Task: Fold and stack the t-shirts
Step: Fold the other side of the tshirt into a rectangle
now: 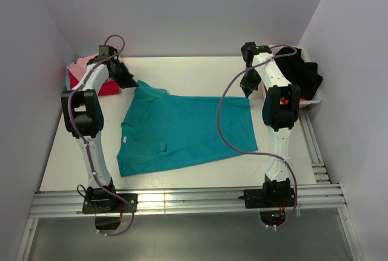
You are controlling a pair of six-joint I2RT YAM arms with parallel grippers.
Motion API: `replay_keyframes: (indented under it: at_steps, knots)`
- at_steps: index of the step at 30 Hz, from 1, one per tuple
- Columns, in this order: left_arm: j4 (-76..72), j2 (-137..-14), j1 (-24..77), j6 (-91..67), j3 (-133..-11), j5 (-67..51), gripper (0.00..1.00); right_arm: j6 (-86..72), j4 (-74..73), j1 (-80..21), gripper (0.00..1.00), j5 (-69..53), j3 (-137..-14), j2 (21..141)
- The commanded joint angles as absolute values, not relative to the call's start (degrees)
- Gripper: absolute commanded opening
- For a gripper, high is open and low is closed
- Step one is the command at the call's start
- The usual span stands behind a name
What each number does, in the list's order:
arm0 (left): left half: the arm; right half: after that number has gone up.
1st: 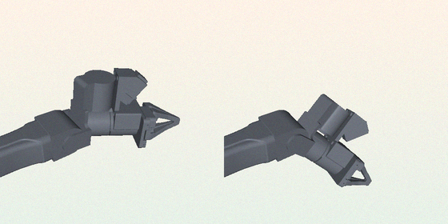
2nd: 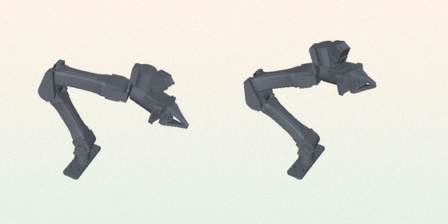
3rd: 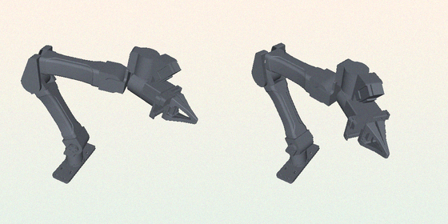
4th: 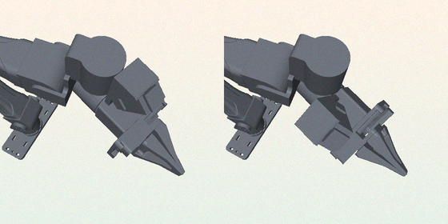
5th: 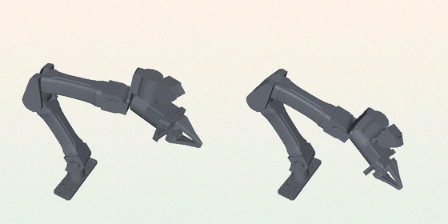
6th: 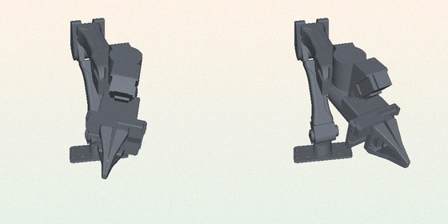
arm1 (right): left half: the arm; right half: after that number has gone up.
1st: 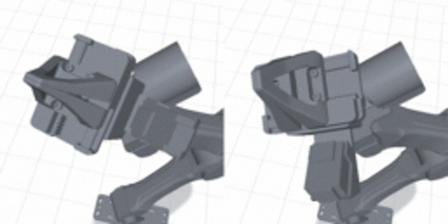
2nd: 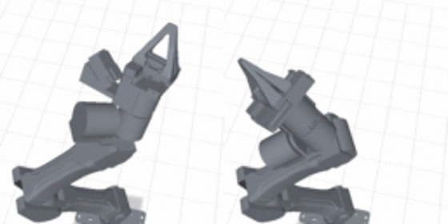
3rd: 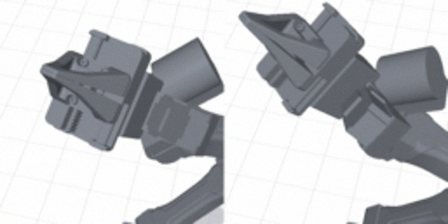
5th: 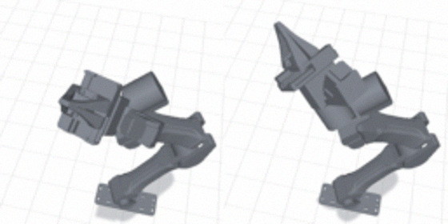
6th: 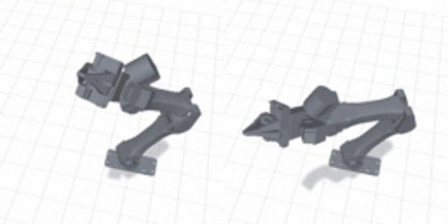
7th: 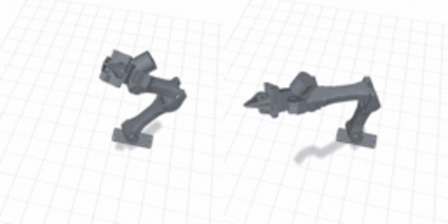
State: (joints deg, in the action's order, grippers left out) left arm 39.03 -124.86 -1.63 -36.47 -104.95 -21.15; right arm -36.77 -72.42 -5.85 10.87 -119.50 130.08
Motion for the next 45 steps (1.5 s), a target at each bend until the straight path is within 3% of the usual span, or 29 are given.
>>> replay_keyframes:
  at_steps: [1, 6, 13, 25, 26, 27, 28, 29, 30, 41, 45]
  knots:
    - [40.1, -118.6, -1.4, -36.0, -104.9, -19.2, 0.00, -36.7, -70.8, -5.5, 0.00, 10.6, -118.5, 125.6]
    - [40.8, -112.6, -0.6, -35.6, -100.4, -16.4, 0.00, -36.5, -69.2, -5.5, 0.00, 10.5, -113.2, 120.8]
    - [40.5, -96.7, 1.7, -35.9, -88.7, -12.1, 0.00, -36.9, -62.9, -5.5, 0.00, 9.9, -95.8, 109.2]
    - [42.4, -64.8, 8.2, -44.1, -57.1, -0.3, 0.00, -37.9, -54.8, -5.7, 0.00, 8.3, -66.6, 89.2]
    - [42.9, -63.1, 8.8, -45.4, -53.0, 3.2, 0.01, -38.1, -54.8, -5.6, 0.10, 8.8, -65.3, 88.3]
    - [43.6, -61.7, 9.2, -47.4, -51.0, 3.6, 0.27, -38.4, -54.8, -5.7, 0.33, 9.3, -63.5, 88.1]
    - [44.2, -59.3, 9.9, -48.4, -49.3, 4.3, 0.47, -38.8, -55.3, -5.7, 0.74, 9.9, -62.8, 88.0]
    - [44.7, -58.0, 10.3, -49.4, -47.0, 6.0, 0.64, -38.9, -55.5, -5.6, 0.84, 10.5, -62.2, 87.8]
    - [45.6, -56.0, 12.3, -51.2, -47.0, 7.0, 0.99, -38.8, -55.1, -5.6, 0.86, 11.0, -61.3, 87.6]
    - [51.6, -55.8, 15.6, -58.9, -49.9, 9.6, 0.99, -37.2, -56.0, -5.6, 0.87, 9.7, -64.6, 86.0]
    - [53.9, -59.2, 16.9, -63.8, -48.8, 11.9, 0.87, -36.9, -54.7, -5.6, 0.84, 7.7, -65.3, 86.9]
